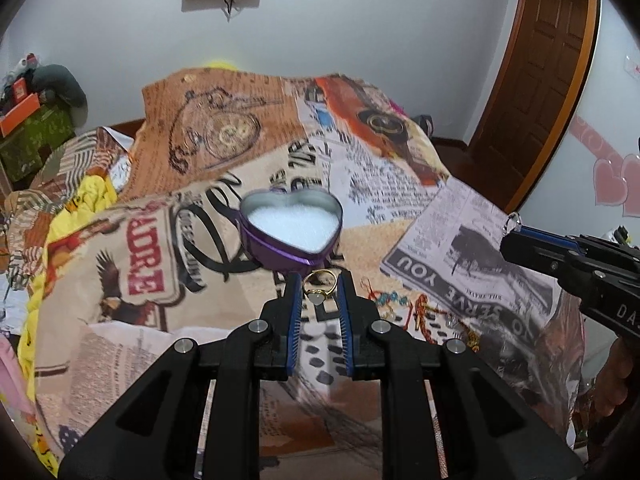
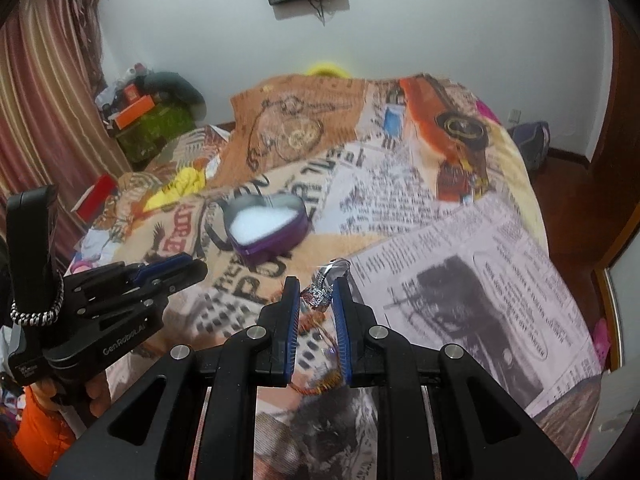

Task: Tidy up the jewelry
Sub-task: 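Carry both rings over the heart tin and open both grippers to drop them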

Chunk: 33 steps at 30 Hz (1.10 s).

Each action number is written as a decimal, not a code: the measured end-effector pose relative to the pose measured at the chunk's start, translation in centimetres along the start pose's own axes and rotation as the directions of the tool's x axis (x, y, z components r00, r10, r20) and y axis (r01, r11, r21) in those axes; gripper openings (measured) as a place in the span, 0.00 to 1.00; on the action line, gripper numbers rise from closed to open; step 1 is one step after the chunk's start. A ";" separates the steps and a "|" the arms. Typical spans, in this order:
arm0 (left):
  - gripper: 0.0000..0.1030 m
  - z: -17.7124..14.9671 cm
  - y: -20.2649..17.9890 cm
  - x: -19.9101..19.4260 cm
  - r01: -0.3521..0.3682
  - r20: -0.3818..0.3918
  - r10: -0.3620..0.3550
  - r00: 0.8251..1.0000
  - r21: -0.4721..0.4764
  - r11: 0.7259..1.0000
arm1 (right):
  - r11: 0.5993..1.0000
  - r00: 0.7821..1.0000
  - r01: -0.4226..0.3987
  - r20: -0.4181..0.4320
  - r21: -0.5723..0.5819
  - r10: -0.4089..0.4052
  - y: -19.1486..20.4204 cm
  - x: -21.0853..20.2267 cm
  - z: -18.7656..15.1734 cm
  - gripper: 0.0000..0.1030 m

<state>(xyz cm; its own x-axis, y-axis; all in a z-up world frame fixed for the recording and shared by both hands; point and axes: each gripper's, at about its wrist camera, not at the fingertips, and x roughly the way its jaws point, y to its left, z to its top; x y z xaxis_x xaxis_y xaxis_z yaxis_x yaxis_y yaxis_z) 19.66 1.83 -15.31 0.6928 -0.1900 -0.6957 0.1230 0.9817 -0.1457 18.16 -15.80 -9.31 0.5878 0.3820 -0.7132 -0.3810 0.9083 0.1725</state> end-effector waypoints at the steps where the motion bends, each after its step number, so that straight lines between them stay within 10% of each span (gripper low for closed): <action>1: 0.16 0.2 0.1 -0.3 -0.004 0.011 0.004 1.000 0.000 1.000 | 1.000 1.000 -0.003 0.012 -0.007 0.003 0.3 -0.1 0.4 0.15; 19: 0.16 4.2 2.2 0.1 -0.060 0.109 0.060 0.992 -0.002 0.998 | 0.995 0.995 -0.066 0.063 -0.074 0.071 2.2 3.3 3.7 0.15; 33: 0.16 5.0 3.8 6.4 -0.016 -0.025 0.016 1.000 0.015 1.000 | 0.981 0.986 -0.151 -0.091 -0.122 0.140 1.9 10.1 5.2 0.15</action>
<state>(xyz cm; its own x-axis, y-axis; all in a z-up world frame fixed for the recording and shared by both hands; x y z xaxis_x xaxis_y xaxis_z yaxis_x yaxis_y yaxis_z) 28.13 4.42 -16.81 0.6770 -0.1743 -0.7151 0.1227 0.9847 -0.1239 27.10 -9.31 -12.68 0.4614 0.4887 -0.7405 -0.5498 0.8125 0.1937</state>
